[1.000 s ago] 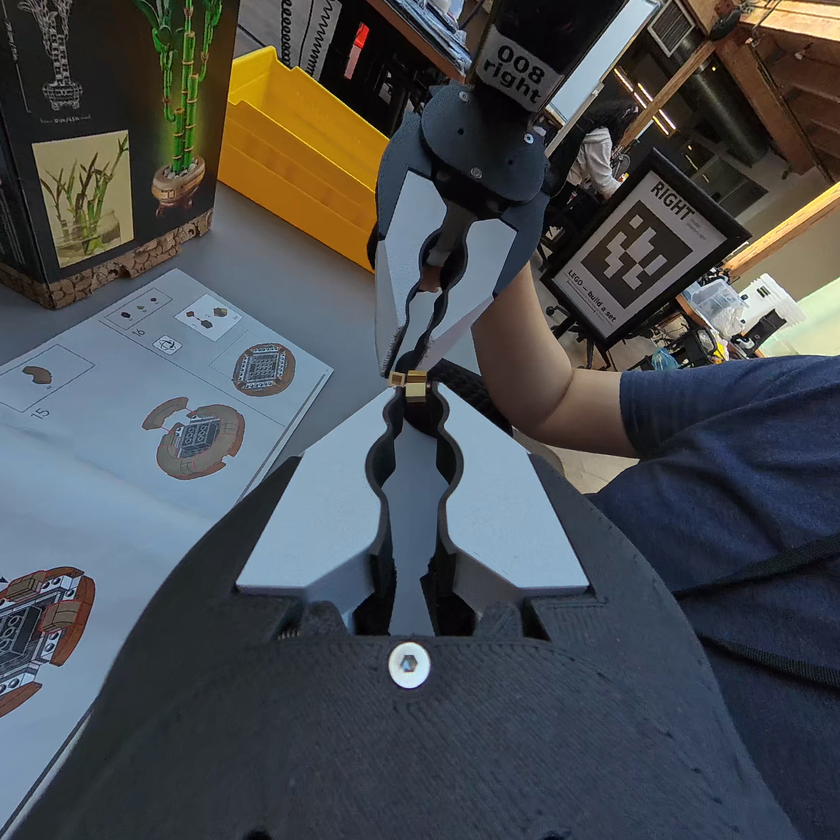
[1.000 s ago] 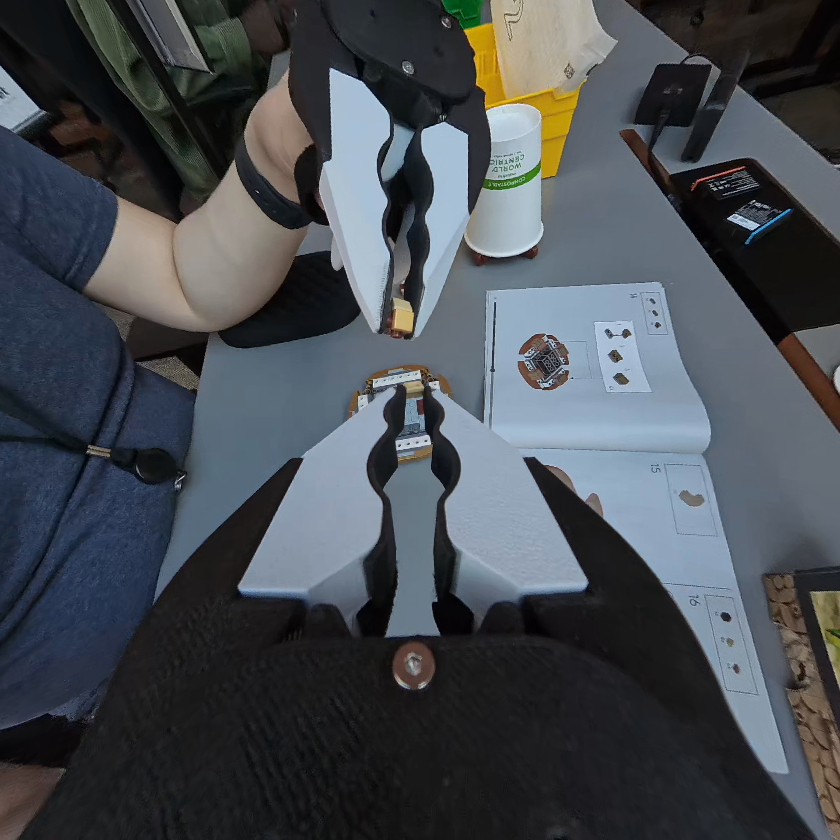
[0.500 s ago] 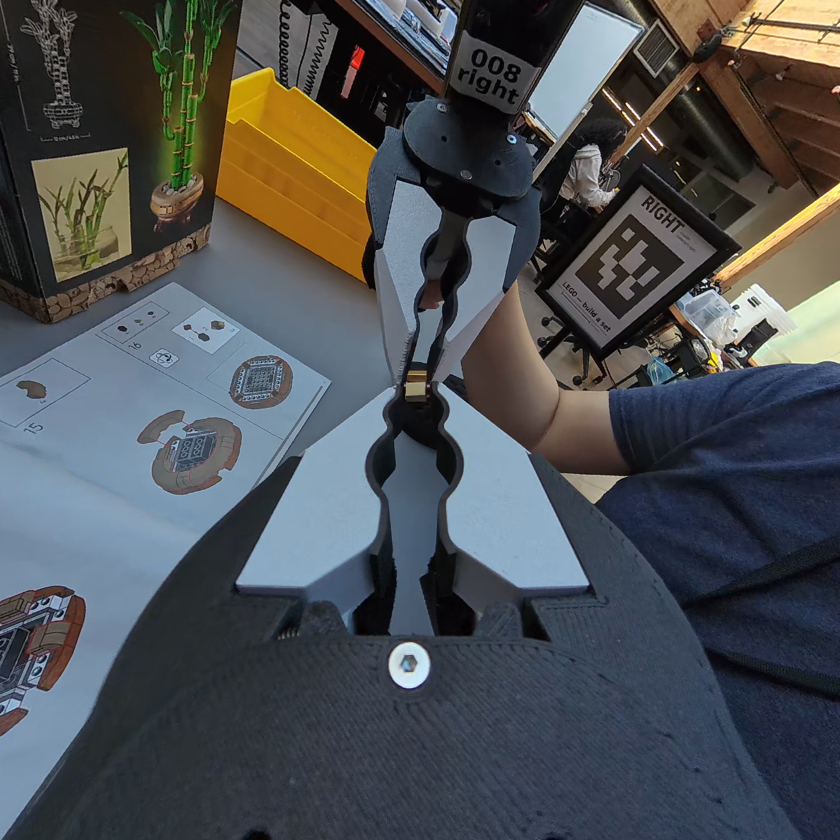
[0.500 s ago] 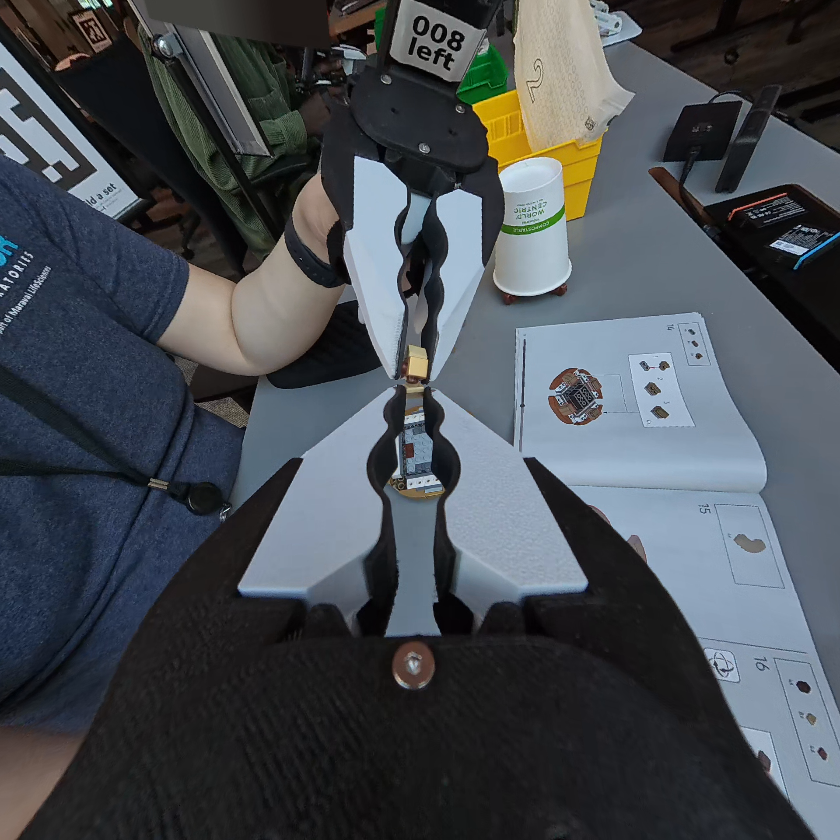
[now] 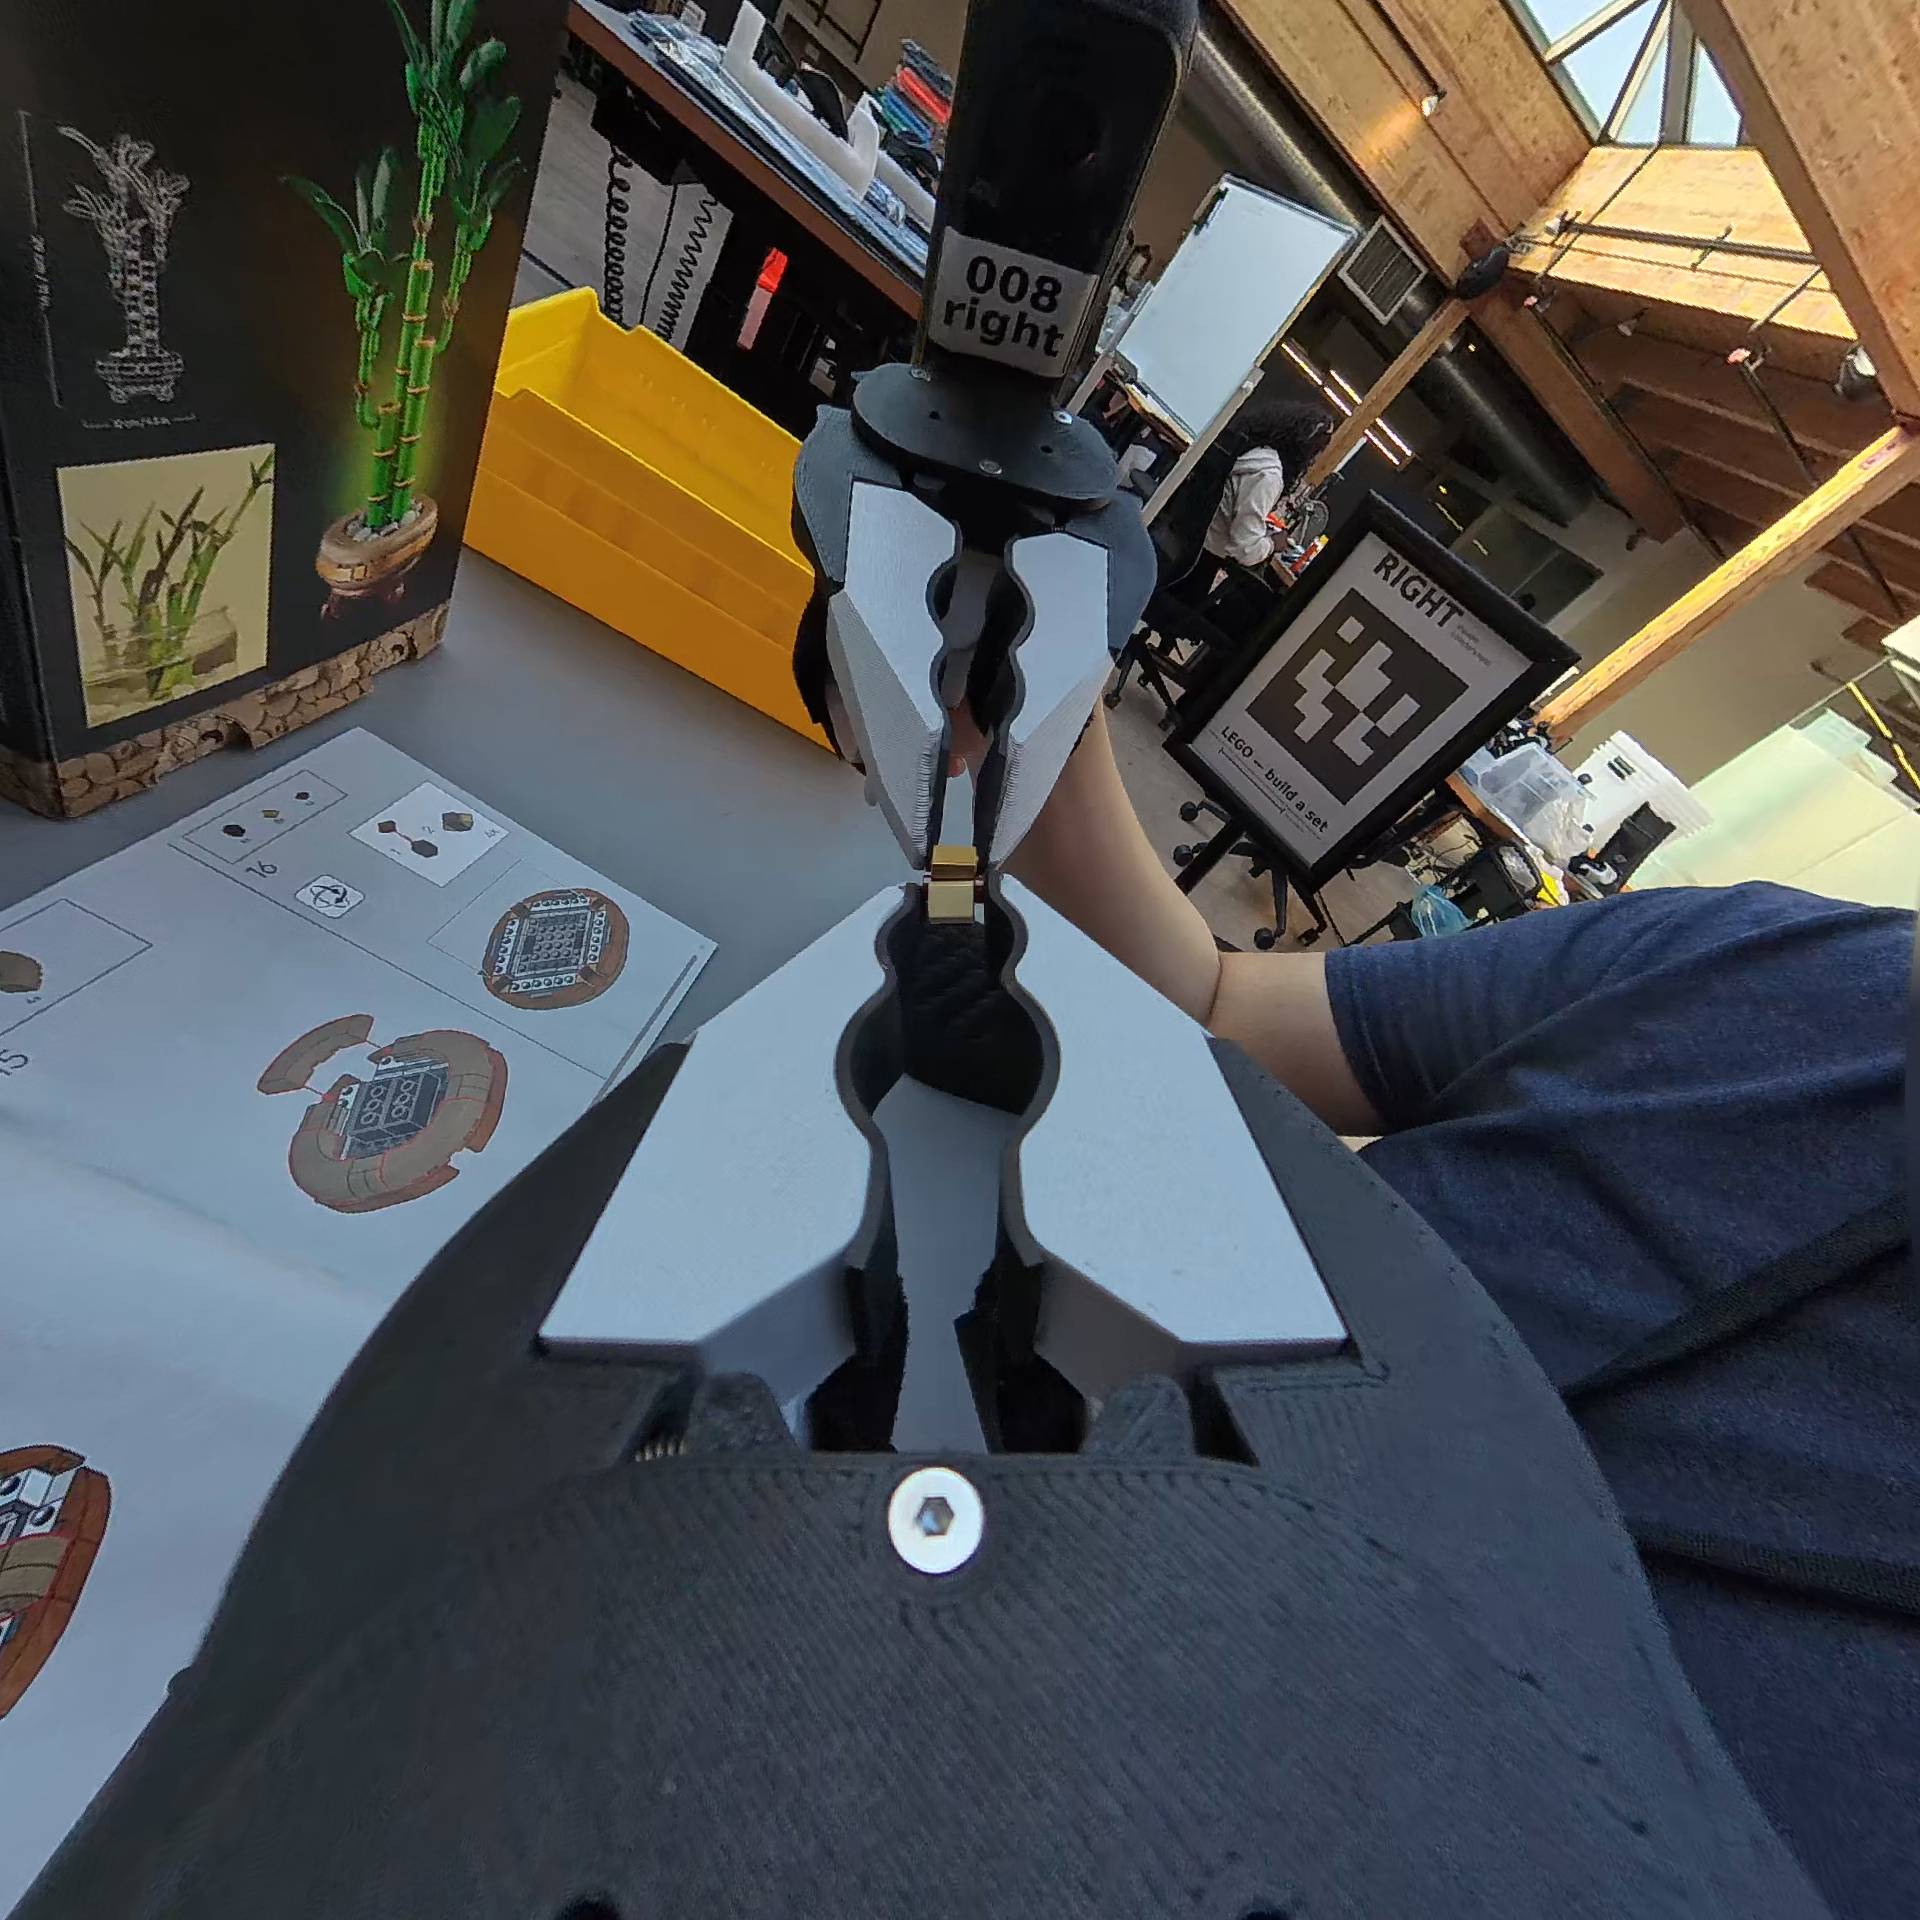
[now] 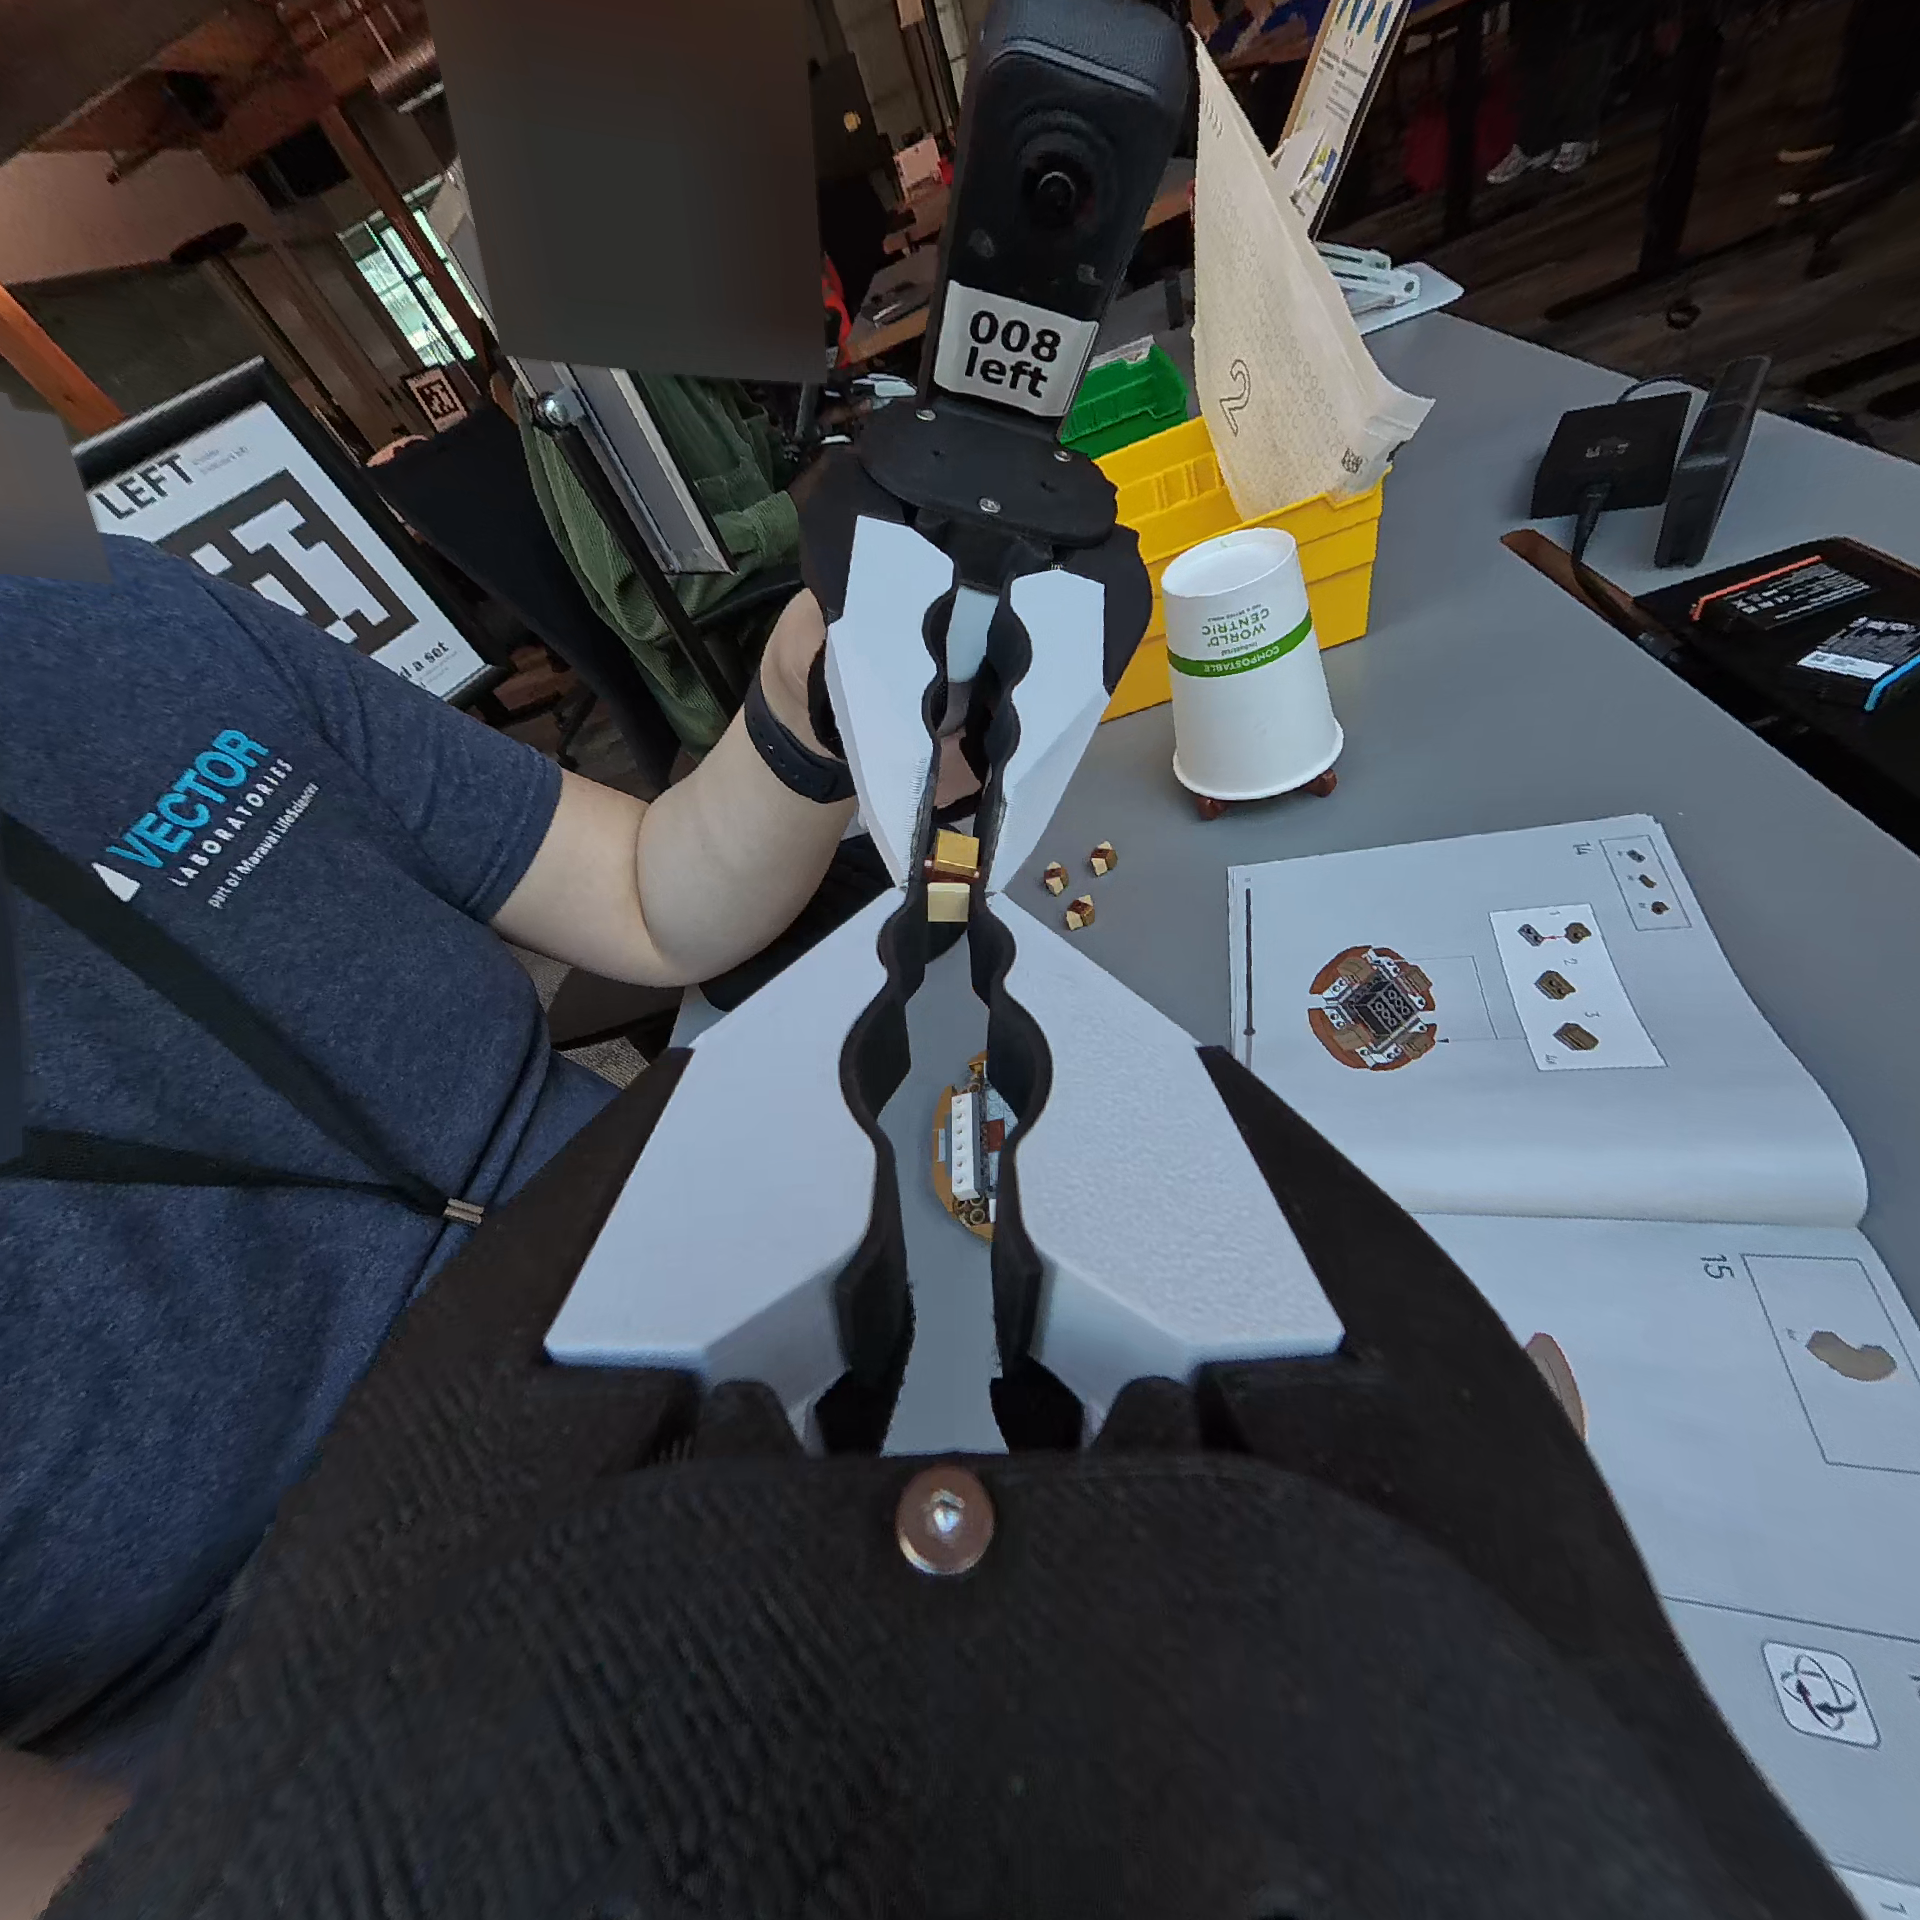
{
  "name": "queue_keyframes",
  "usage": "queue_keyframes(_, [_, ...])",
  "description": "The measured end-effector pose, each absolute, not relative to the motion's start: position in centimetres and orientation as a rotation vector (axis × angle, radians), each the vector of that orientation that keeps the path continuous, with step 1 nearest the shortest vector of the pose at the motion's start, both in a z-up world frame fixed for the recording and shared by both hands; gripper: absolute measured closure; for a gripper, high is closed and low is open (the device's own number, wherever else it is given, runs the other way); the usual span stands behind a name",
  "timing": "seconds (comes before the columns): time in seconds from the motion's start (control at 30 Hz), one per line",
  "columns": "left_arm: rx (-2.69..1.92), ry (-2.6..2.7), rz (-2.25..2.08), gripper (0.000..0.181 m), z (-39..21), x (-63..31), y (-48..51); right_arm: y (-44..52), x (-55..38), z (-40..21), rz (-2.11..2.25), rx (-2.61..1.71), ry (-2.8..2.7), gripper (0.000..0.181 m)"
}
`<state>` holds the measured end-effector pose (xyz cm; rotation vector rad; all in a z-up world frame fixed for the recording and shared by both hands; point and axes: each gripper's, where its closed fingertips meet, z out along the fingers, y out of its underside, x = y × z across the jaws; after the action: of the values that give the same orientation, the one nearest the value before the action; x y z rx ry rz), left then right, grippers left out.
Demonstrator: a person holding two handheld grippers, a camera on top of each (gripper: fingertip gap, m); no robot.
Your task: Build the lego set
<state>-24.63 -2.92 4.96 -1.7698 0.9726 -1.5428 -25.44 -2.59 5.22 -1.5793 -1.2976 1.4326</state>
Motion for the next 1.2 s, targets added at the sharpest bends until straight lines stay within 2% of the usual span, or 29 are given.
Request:
queue_keyframes(0.37, [-1.702,0.956,-1.541,0.172,6.4,-25.1,-2.9,-2.5,-25.9,6.7,1.643,-1.549,-1.163,0.175])
queue_keyframes(1.2, [-1.842,1.029,-1.522,0.172,3.7,-25.0,-3.1,-2.5,-25.9,4.0,1.543,-1.754,-1.214,0.175])
